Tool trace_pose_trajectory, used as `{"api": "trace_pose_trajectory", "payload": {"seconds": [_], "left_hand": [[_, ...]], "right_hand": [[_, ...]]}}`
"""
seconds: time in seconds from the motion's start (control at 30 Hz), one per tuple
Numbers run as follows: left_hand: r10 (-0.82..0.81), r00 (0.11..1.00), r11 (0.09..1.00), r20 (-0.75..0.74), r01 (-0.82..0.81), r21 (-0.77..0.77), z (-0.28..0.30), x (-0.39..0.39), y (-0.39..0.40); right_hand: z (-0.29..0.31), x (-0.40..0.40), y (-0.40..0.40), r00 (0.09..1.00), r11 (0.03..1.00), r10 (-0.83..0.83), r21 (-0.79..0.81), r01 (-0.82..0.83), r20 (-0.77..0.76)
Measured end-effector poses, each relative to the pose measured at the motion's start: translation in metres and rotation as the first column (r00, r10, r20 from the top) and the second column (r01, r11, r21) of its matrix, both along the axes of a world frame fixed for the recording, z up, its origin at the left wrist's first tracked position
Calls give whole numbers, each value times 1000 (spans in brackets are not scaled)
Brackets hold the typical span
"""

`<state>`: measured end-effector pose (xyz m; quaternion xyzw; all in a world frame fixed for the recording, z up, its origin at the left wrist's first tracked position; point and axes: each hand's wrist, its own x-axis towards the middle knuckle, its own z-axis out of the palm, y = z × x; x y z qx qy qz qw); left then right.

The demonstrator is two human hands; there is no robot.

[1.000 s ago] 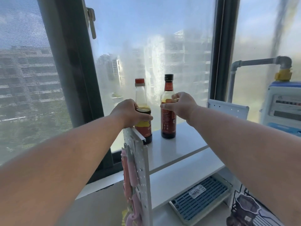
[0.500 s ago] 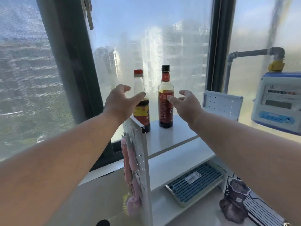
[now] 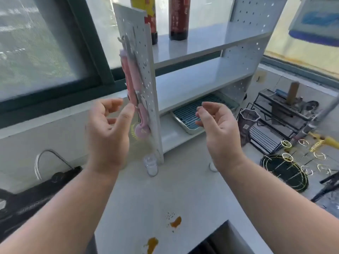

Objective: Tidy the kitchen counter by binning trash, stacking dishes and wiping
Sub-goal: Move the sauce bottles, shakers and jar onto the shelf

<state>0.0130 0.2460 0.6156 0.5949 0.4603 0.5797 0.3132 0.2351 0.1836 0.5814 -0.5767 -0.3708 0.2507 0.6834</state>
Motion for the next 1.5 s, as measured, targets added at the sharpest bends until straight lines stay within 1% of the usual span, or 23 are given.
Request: {"api": "trace_pose_trajectory", "payload": {"seconds": [0.03, 0.13, 0.23, 0.33, 0.43, 0.47, 0.5, 0.6, 0.67, 0.77, 0.87, 0.93, 1.1, 1.17, 1.23, 1.33, 1.4, 1.5], "left_hand": [[-5, 1000, 998, -12, 4, -64, -22, -3, -9], [-13, 998, 972, -57, -1, -236, -72, -12, -27], [10, 986, 936, -165, -68, -347, -111, -19, -31], [-57, 944, 886, -324, -101, -452, -141, -19, -19], [-165, 900, 845, -404, -82, -528, -174, -14, 7], [-194, 884, 837, -425, -77, -542, -184, -10, 16], [-229, 869, 827, -438, -64, -559, -194, -7, 24], [-332, 829, 795, -450, -11, -607, -216, 11, 44], [-369, 794, 795, -482, 2, -606, -230, 22, 51], [-354, 738, 833, -574, -30, -552, -246, 31, 55], [-303, 733, 868, -609, -52, -494, -256, 35, 55], [-308, 730, 876, -611, -33, -481, -259, 34, 52], [-312, 759, 858, -571, -33, -513, -246, 37, 38], [-303, 775, 857, -555, -34, -515, -229, 40, 32], [-293, 795, 863, -530, -19, -506, -201, 42, 26], [-293, 841, 878, -455, 47, -477, -154, 47, 9], [-298, 850, 903, -435, 103, -416, -115, 48, -5], [-327, 830, 934, -452, 210, -289, -50, 49, -22]], "right_hand": [[-22, 1, -11, 999, 999, -24, -48, 22, -37], [-68, 13, -37, 993, 981, -76, -183, 59, -85], [-102, 29, -51, 986, 956, -131, -275, 100, -99], [-124, 46, -57, 979, 922, -204, -341, 183, -26], [-147, 70, -54, 960, 861, -251, -423, 280, 126], [-155, 78, -51, 956, 835, -249, -467, 292, 153], [-164, 83, -48, 959, 811, -243, -511, 284, 148], [-185, 93, -36, 973, 746, -231, -638, 188, 17], [-200, 98, -28, 975, 729, -220, -668, 152, -18], [-215, 108, -15, 981, 699, -183, -693, 175, 63], [-225, 117, -1, 982, 686, -169, -705, 178, 84], [-232, 119, 5, 983, 695, -168, -698, 173, 77], [-231, 116, 5, 975, 705, -161, -674, 221, 152], [-215, 112, 3, 969, 725, -184, -644, 245, 162], [-187, 106, 2, 970, 746, -186, -620, 243, 156], [-131, 98, -3, 973, 804, -126, -555, 214, 193], [-87, 93, -8, 971, 858, -79, -480, 182, 226], [-11, 86, -13, 961, 918, -21, -375, 127, 275]]}}
